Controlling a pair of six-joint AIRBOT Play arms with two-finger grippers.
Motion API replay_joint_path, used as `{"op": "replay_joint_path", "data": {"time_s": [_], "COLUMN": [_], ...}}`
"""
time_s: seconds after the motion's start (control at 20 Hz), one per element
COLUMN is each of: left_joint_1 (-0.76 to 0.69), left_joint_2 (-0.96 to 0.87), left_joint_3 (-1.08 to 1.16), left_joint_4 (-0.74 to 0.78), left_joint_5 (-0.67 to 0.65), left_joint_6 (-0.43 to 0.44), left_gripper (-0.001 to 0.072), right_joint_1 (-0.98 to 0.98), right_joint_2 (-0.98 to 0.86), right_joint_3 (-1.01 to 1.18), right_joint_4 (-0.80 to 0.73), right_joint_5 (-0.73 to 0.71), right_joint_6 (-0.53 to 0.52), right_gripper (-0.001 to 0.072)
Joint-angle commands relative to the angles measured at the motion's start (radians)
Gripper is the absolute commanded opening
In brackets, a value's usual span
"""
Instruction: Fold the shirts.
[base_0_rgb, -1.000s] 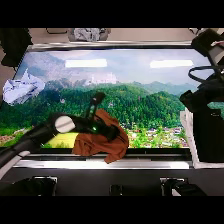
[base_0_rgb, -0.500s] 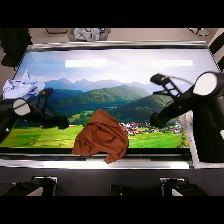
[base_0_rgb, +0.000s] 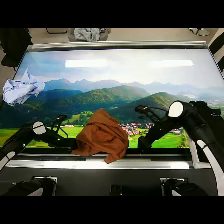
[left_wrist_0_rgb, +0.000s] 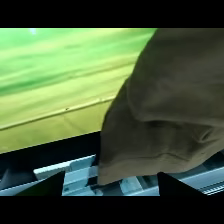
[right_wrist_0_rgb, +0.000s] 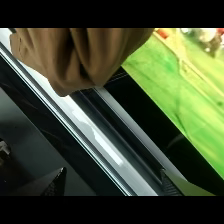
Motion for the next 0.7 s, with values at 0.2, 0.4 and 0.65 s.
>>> {"op": "replay_joint_path", "data": {"time_s": [0.2, 0.4, 0.65], "left_joint_1": [-0.065, -0.092, -0.092], "left_joint_2": [-0.044, -0.065, -0.064], "left_joint_3": [-0.027, -0.026, -0.026], "left_joint_4": [-0.112, -0.123, -0.123], "left_joint_5": [0.109, 0.127, 0.127], "left_joint_6": [0.005, 0.004, 0.005], "left_gripper": [0.0703, 0.0327, 0.0026], "right_joint_1": [0.128, 0.143, 0.143], "right_joint_2": [-0.006, -0.024, -0.054], "right_joint_3": [-0.050, -0.116, -0.206], "right_joint_4": [0.014, 0.084, 0.251], "right_joint_5": [-0.105, -0.208, -0.346], "right_joint_6": [0.012, 0.035, 0.033], "right_gripper": [0.0719, 0.0720, 0.0718]}}
